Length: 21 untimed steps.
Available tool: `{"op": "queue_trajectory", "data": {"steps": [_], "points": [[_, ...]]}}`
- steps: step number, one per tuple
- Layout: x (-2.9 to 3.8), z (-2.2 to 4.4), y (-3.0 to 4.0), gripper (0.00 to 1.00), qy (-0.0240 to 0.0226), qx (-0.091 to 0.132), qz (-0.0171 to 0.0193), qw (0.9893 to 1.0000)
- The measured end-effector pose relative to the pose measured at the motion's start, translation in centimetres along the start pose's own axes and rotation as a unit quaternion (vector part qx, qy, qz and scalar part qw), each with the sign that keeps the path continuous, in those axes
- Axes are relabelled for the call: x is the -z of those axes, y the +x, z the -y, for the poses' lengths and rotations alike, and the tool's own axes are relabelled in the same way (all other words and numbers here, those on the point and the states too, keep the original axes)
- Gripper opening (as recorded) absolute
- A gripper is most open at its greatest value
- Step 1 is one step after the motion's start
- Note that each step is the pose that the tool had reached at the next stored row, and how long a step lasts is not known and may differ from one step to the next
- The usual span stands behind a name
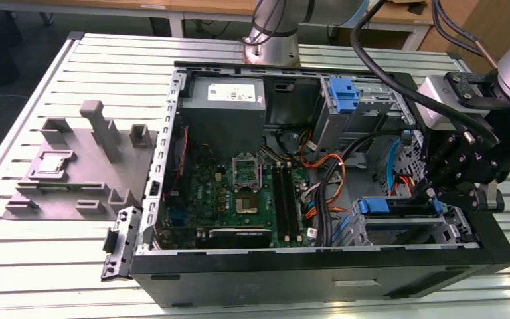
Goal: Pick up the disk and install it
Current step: 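Insert the second disk wire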
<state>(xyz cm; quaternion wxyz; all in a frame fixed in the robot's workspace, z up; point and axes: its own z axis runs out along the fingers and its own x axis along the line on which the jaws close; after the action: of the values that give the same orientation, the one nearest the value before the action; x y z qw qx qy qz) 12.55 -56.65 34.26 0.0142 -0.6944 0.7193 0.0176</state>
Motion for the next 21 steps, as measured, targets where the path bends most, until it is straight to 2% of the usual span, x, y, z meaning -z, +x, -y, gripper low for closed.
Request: {"op": "queue_trajectory", "data": {"steps": [8,14,21], "points": [[0.00,-0.01,0.00,0.10,0.0000,0.000,0.0000,1.0000],[-0.02,-0.99,0.04,0.10,0.0000,0.000,0.0000,1.0000],[0.01,-1.01,0.03,0.10,0.0000,0.000,0.0000,1.0000]]}}
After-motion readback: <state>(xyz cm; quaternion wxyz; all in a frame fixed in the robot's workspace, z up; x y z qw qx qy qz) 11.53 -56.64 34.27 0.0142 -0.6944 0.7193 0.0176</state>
